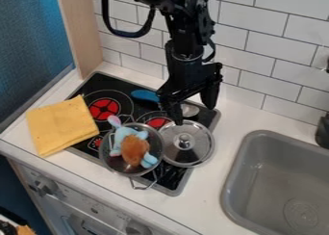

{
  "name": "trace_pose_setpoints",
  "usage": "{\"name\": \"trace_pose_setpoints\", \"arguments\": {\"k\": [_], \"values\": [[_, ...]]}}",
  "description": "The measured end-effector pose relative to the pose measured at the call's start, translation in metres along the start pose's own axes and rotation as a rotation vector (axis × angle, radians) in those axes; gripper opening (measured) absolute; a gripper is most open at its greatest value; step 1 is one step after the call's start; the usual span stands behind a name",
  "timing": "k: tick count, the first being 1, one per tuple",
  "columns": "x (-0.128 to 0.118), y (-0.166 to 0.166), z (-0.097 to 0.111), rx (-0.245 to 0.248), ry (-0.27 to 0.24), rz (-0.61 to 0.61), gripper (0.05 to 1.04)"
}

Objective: Move the yellow cloth to the top left corner of the stove

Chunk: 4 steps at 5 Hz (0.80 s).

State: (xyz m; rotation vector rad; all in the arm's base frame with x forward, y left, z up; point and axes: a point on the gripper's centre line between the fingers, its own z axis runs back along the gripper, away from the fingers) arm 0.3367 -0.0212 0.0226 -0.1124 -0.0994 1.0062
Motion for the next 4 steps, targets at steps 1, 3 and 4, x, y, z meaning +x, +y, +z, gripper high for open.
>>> {"name": "trace_pose_setpoints", "arguments": {"k": [1, 3, 4], "values": [[-0.002, 0.005, -0.011, 0.035, 0.020, 0.008, 1.000], [0.025, 0.024, 0.000, 0.039, 0.035, 0.168, 1.000], [0.055, 0.048, 0.032, -0.032, -0.015, 0.305, 1.000]]}}
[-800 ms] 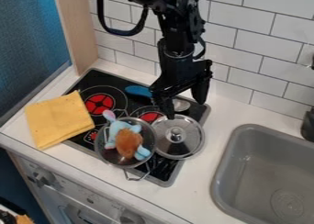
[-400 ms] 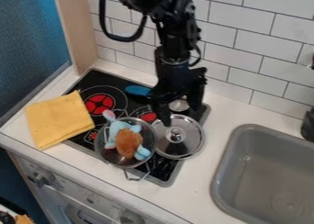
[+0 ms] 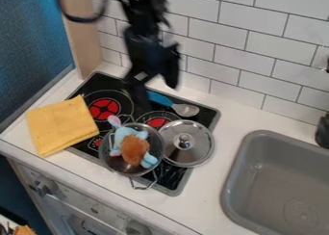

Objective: Move the yellow cloth to the top left corner of the stove

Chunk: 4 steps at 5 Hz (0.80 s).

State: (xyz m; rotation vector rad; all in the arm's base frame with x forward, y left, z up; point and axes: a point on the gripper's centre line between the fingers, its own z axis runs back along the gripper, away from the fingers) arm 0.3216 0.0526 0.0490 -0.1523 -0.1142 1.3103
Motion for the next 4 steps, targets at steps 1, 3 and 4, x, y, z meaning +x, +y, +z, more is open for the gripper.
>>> {"name": "trace_pose_setpoints", "arguments": {"k": [1, 3, 4], "values": [[0.030, 0.027, 0.007, 0.010, -0.057, 0.096, 1.000], [0.097, 0.081, 0.005, 0.083, -0.188, 0.310, 1.000], [0.120, 0.110, -0.021, 0.076, -0.101, 0.367, 1.000]]}}
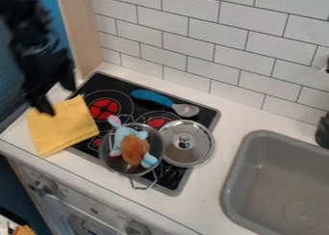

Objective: Move the yellow cloth to the top left corner of the stove

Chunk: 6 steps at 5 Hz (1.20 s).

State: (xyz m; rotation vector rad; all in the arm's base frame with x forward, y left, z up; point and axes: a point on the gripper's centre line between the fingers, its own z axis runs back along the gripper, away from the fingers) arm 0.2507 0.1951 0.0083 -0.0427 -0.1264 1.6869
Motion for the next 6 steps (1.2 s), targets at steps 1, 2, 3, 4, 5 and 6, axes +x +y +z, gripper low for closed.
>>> {"name": "trace_pose_setpoints", "arguments": {"k": [1, 2, 3, 4, 5, 6], "values": [[0.015, 0.003, -0.030, 0.063, 0.003, 0.012, 1.000], [0.014, 0.001, -0.046, 0.047, 0.008, -0.011, 1.000], [0.009, -0.004, -0.056, 0.059, 0.003, -0.037, 1.000], [0.001, -0.013, -0.059, 0.057, -0.024, -0.073, 0.997], [-0.006, -0.026, -0.063, 0.066, -0.042, -0.114, 0.998], [-0.010, -0.043, -0.065, 0.075, -0.054, -0.130, 0.998]]}}
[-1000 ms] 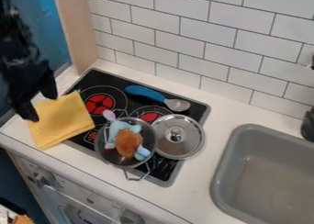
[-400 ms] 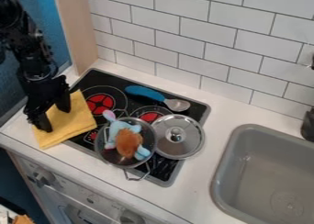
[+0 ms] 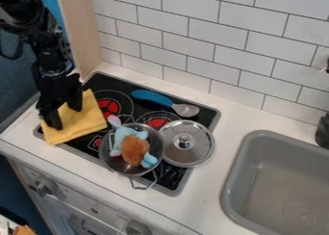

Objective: Move the yellow cloth to the top left corner of the stove

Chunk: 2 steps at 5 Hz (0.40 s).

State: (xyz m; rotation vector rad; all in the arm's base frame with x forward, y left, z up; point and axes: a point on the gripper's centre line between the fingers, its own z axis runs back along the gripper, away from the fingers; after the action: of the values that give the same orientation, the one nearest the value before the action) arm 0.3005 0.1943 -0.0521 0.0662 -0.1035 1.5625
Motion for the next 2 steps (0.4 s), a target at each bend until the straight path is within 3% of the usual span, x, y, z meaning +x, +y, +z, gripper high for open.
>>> {"name": "trace_pose_setpoints", "arguments": {"k": [2], "values": [[-0.008, -0.038, -0.001, -0.019, 0.003, -0.034, 0.997]]}}
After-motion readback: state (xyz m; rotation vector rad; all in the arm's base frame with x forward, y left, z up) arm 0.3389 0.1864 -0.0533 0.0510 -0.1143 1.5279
